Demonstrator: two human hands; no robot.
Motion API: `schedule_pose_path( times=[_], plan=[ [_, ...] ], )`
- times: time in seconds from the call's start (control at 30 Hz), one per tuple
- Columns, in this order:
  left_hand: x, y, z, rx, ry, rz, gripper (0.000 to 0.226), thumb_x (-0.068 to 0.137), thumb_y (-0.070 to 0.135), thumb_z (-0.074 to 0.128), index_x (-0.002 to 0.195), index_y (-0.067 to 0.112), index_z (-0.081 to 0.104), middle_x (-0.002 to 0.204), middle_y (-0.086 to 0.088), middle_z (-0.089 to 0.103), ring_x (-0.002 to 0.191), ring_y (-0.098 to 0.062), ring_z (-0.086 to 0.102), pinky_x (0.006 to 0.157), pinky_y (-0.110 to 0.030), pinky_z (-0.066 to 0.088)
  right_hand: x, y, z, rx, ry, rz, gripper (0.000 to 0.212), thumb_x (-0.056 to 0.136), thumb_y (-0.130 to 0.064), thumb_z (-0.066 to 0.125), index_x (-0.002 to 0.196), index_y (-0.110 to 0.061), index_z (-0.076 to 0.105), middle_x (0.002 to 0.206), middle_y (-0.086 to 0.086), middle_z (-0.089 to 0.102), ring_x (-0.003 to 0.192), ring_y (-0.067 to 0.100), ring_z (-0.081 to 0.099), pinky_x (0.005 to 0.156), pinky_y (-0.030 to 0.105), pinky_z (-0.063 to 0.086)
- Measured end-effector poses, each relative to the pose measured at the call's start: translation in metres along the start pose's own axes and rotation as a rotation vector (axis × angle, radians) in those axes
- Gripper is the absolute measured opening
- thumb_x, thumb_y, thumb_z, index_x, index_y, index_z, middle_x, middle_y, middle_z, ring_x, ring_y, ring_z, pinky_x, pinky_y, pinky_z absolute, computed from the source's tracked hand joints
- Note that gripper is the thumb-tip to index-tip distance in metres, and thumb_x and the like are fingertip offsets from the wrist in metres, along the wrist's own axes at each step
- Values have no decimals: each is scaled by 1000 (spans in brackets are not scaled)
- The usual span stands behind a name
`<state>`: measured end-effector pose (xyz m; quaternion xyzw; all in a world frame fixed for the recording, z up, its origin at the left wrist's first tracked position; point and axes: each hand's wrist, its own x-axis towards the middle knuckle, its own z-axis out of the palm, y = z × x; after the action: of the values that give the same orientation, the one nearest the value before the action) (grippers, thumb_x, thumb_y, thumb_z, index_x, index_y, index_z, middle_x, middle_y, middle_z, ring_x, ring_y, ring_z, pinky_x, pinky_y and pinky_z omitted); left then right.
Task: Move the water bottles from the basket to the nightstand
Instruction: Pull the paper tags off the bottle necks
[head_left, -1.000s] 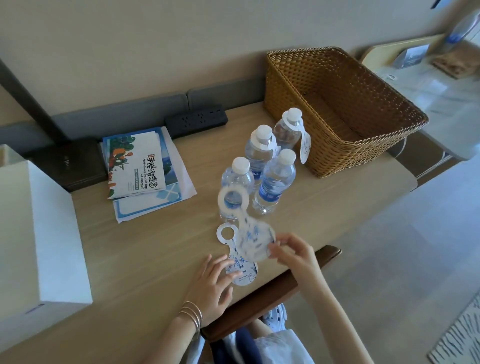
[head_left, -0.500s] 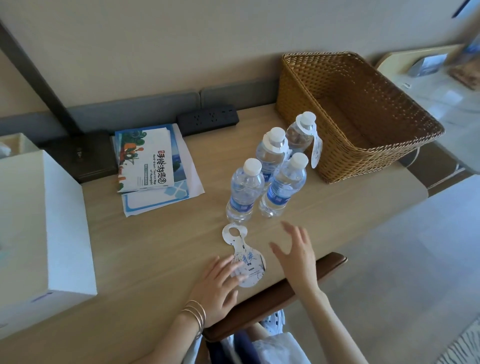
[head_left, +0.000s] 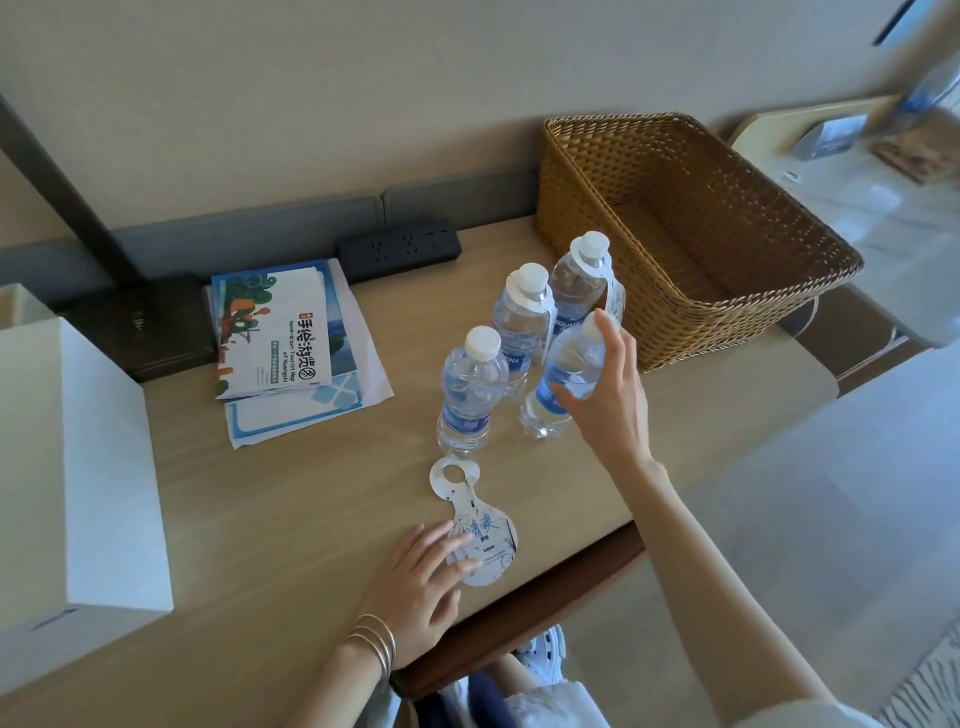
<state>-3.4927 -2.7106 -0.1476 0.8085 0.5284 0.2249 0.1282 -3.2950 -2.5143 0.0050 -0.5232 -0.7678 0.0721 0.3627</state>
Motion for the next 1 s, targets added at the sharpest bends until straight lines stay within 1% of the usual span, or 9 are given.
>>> schedule_pose_path(
  times=[0.13, 0.27, 0.37, 0.4, 0.47, 0.53, 0.6, 0.73, 1.0],
  plan=[
    [0, 0, 0, -6, 3, 3, 39, 79, 23, 54, 116, 29, 61, 138, 7, 48, 134, -18, 37, 112, -44, 24, -1, 34, -21, 29, 66, 109, 94, 66, -9, 80, 138, -27, 22, 139, 4, 36, 110, 29, 53, 72, 35, 50],
    [1, 0, 1, -22, 13, -1, 40, 77, 23, 54, 116, 30, 61, 135, 7, 50, 132, -18, 39, 111, -44, 25, 4, 65, -40, 11, 87, 148, 96, 68, -1, 78, 139, -30, 20, 142, 8, 33, 112, 30, 51, 83, 16, 45],
    [1, 0, 1, -15, 19, -3, 40, 77, 23, 54, 115, 30, 62, 134, 7, 52, 131, -18, 40, 111, -42, 25, 6, 61, -47, -158, 128, 148, 103, 64, -13, 83, 143, -25, 17, 148, 18, 22, 131, 37, 31, 105, 46, 34],
    [0, 0, 1, -14, 20, -6, 40, 77, 23, 54, 115, 30, 62, 134, 7, 51, 131, -17, 40, 111, -42, 25, 4, 49, -47, -209, 159, 112, 103, 64, -18, 84, 143, -21, 18, 148, 21, 19, 135, 39, 23, 107, 51, 29],
    [0, 0, 1, -7, 24, -6, 40, 77, 23, 54, 116, 31, 61, 135, 8, 51, 132, -17, 38, 112, -42, 24, -3, 11, -40, -166, 134, -44, 96, 67, -23, 82, 143, -13, 24, 146, 23, 22, 136, 38, 22, 110, 49, 26],
    [0, 0, 1, 0, 27, -1, 40, 77, 23, 54, 115, 31, 61, 135, 7, 51, 132, -17, 38, 112, -42, 23, -12, -30, -24, 10, -9, -172, 88, 72, -23, 80, 142, -11, 28, 145, 18, 30, 135, 31, 30, 110, 36, 28],
    [0, 0, -1, -2, 25, -2, 40, 77, 23, 54, 115, 30, 62, 135, 7, 51, 132, -17, 39, 112, -41, 24, -15, -58, -4, 154, -142, -197, 88, 72, -17, 80, 143, -17, 28, 145, 9, 34, 132, 22, 36, 103, 27, 35],
    [0, 0, 1, -23, 34, -5, 38, 78, 22, 54, 114, 30, 61, 135, 6, 51, 133, -18, 38, 113, -42, 22, -11, -79, 28, 235, -201, -180, 84, 73, -10, 77, 139, -25, 29, 141, -1, 40, 124, 17, 45, 90, 35, 50],
    [-2, 1, 2, -20, 34, -16, 36, 81, 22, 53, 116, 32, 57, 134, 4, 52, 135, -18, 36, 111, -44, 26, 21, -109, 79, 222, -226, -197, 84, 75, -14, 78, 140, -24, 26, 139, 8, 43, 119, 27, 48, 91, 40, 50]
  ],
)
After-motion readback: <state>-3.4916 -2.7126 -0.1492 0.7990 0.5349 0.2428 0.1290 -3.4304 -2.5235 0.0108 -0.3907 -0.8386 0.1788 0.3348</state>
